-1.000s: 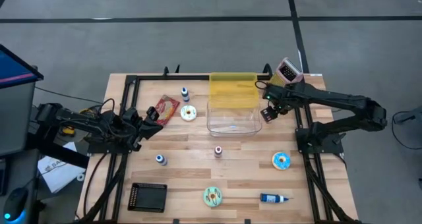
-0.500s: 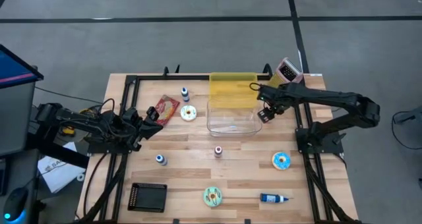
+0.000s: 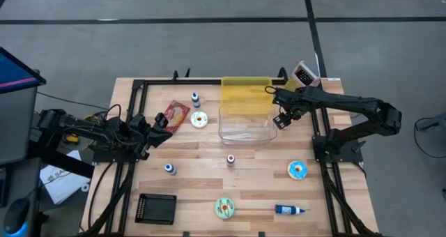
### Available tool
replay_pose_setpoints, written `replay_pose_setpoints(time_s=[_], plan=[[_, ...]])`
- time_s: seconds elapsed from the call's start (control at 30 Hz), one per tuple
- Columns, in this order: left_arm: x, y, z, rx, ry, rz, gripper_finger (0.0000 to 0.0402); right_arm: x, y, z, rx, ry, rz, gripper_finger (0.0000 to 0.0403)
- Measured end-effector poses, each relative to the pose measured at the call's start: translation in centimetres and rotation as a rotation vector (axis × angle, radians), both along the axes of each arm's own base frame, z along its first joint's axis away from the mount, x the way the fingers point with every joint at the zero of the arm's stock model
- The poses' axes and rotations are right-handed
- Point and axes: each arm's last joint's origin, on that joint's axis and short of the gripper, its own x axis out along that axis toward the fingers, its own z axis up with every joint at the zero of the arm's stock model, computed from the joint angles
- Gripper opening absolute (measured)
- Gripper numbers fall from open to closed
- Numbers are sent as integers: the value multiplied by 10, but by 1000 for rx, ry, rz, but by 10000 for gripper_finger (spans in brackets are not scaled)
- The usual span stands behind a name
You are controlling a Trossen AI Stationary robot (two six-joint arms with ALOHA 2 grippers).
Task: Pick & Place Food Item
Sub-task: Put the orange food coloring bottle into the transparent bin
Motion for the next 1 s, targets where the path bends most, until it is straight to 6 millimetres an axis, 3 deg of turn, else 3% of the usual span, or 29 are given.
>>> replay_pose_setpoints(time_s=[0.53,0.8,1.0], plan=[[0,0,0,-4,1,-3,11,2,4,-2,18,7,28,219],[0,0,0,-4,1,-3,11,-6,8,-38,67,-4,42,219],[0,0,0,-4,3,-3,11,-5,9,-38,75,-28,44,219]])
